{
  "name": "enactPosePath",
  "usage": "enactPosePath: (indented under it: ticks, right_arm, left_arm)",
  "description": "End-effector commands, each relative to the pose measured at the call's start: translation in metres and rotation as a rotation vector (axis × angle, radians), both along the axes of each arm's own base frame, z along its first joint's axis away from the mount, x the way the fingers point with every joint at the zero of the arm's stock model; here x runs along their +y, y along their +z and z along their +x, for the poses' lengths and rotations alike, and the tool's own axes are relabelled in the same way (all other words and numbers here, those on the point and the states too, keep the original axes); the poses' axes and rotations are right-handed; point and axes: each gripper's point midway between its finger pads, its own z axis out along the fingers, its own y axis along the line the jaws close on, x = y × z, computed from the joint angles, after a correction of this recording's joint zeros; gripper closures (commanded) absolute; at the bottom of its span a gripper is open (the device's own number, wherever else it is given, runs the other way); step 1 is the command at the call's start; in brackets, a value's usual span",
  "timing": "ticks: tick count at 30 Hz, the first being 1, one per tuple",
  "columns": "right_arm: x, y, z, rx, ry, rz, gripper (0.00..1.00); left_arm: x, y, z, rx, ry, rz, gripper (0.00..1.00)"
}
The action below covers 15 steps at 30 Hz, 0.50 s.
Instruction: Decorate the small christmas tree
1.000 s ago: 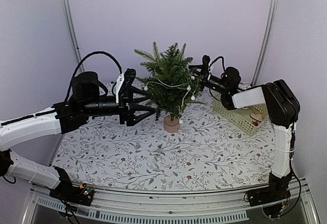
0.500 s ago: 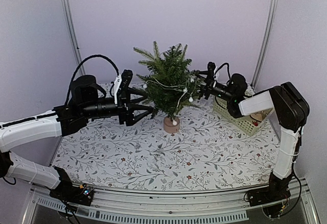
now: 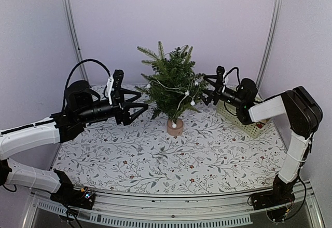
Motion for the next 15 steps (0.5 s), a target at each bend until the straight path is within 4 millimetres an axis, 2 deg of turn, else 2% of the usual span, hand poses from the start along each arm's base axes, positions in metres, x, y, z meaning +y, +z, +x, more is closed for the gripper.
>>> enactPosePath:
  ticks: [1,6,15]
  right_arm:
    - [-0.008,0.009,-0.005,-0.011,-0.024,0.0,0.01]
    - [-0.012,-0.003,-0.003,0.013,-0.051,-0.046,0.01]
    - [-0.039,-0.017,-0.015,0.113,-0.101,-0.059,0.01]
  left_arm:
    - [0.011,0.007,0.008,-0.006,0.046,-0.044,0.18]
    - [0.013,0.006,0.011,-0.002,0.048,-0.045,0.18]
    - [0.013,0.001,0.013,0.005,0.043,-0.053,0.18]
